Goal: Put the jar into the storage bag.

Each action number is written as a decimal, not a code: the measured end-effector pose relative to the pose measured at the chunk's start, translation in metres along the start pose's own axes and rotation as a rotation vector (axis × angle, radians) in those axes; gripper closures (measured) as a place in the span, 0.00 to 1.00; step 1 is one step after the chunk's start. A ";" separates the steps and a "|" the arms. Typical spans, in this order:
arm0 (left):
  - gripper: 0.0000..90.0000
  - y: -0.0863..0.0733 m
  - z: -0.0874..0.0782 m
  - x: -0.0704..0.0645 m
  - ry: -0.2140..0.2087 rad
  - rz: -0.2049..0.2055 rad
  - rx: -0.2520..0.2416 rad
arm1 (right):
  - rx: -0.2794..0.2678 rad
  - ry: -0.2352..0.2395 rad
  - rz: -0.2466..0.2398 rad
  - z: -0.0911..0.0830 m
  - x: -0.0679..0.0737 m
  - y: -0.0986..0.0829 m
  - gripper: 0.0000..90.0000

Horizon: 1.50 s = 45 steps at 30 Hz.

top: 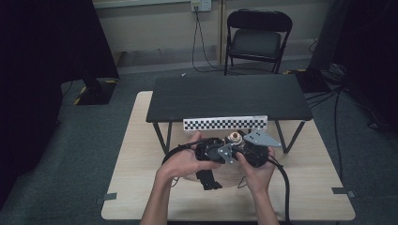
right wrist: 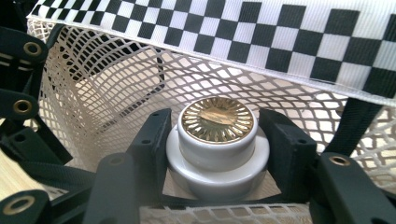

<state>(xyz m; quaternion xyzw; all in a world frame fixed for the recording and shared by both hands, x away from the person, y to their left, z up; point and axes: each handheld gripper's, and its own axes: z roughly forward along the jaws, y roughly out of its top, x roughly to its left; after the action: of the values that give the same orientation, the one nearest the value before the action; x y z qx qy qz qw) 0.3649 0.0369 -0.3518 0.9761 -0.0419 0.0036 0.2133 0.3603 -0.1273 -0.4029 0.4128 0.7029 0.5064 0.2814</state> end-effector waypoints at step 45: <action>0.02 -0.002 0.002 0.003 0.021 -0.034 -0.037 | -0.152 -0.007 0.097 -0.041 -0.014 0.004 0.14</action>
<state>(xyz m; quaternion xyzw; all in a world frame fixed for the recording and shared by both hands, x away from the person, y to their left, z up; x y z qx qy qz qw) 0.3679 0.0378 -0.3542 0.9725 -0.0233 0.0094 0.2316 0.3347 -0.1582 -0.3862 0.4256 0.6407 0.5698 0.2892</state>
